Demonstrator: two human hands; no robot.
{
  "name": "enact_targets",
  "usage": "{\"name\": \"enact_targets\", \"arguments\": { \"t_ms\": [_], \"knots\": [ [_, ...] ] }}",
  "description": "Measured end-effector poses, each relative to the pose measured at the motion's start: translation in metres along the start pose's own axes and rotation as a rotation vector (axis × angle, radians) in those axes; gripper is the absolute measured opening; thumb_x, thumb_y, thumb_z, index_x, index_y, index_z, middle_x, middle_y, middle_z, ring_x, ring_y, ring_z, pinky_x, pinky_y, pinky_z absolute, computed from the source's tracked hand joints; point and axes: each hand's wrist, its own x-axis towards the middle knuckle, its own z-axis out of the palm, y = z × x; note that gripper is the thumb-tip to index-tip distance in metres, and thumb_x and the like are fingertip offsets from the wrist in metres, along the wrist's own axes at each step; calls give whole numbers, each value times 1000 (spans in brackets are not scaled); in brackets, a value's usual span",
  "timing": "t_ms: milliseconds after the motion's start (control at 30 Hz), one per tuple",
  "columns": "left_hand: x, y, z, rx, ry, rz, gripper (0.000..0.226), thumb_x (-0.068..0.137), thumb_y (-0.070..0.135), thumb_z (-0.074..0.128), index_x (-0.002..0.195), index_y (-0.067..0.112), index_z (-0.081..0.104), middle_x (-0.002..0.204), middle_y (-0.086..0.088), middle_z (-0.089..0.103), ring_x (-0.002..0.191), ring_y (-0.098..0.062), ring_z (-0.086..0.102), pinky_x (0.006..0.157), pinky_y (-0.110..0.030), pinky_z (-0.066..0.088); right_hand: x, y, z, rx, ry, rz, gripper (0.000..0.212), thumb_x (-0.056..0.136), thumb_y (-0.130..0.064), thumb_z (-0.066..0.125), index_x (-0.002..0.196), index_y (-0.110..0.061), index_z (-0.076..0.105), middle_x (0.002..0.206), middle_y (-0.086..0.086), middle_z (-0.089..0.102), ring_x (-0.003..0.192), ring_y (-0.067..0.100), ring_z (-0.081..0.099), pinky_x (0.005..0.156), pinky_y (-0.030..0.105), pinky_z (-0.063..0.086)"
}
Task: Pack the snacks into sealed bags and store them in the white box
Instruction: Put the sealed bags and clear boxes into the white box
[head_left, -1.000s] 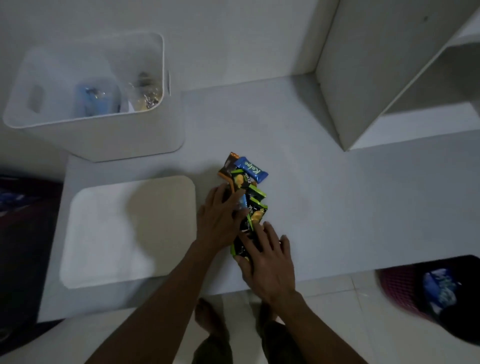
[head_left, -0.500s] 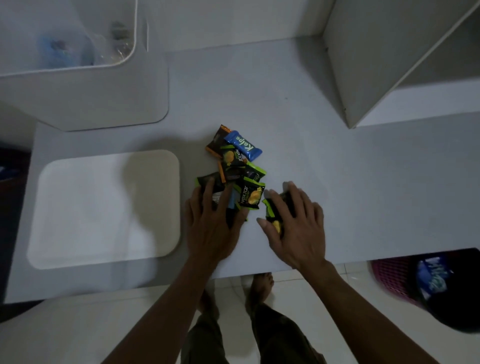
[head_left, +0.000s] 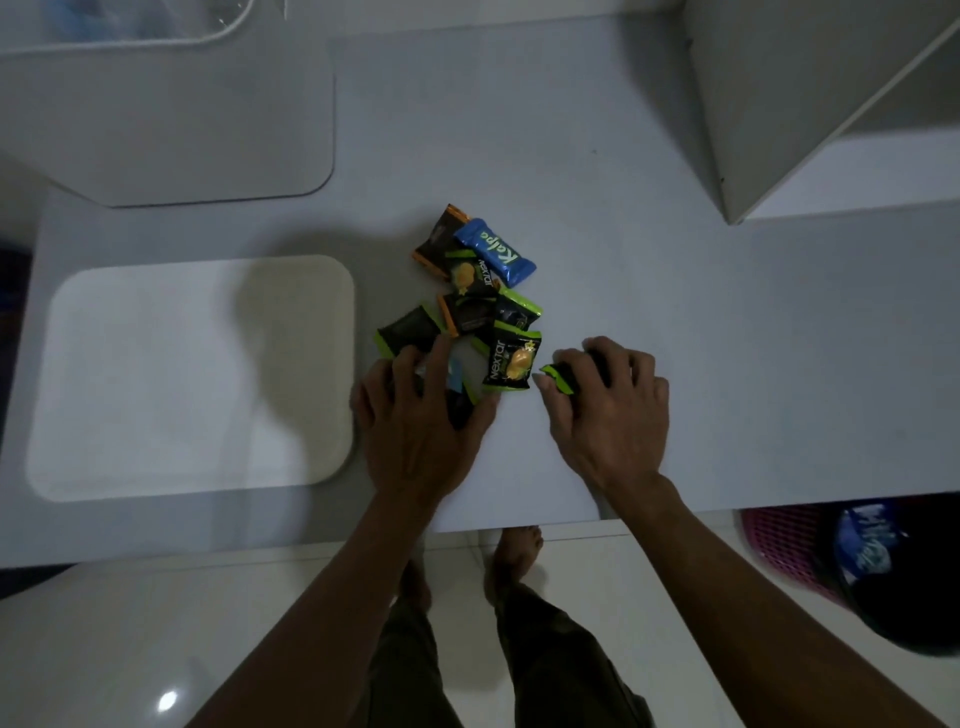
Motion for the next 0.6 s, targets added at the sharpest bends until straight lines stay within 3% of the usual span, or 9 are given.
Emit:
{"name": "enact_targets", "arguments": {
  "t_ms": [133,233,367,600],
  "knots": [
    [13,-2,0,3,-19,-3,65,82,65,52,128,20,58,155,-15,33,143,-43,24,115,-56,18,2,2,1,-23,6,-3,40,95,-58,49,109,-24,66,130,0,58,115,28,50,80,41,37],
    [21,-4,1,-30,-86,5,62,83,62,51,129,20,55,159,-14,25,149,-36,14,117,-59,11,3,3,3,-19,35,-21,39,95,-56,51,106,-22,67,125,0,61,114,28,52,79,41,38],
    [24,-5,0,-6,-81,16,59,86,62,49,129,22,53,153,-9,37,144,-32,26,116,-58,13,4,4,5,-9,60,-49,40,96,-55,51,102,-20,69,109,3,64,97,27,54,68,41,40],
    [20,-3,0,-17,20,42,59,88,53,52,134,16,50,131,-8,54,120,-35,48,99,-47,38,7,3,8,-32,114,-26,37,97,-51,53,108,-19,68,87,4,61,70,21,54,47,32,39]
  ]
}}
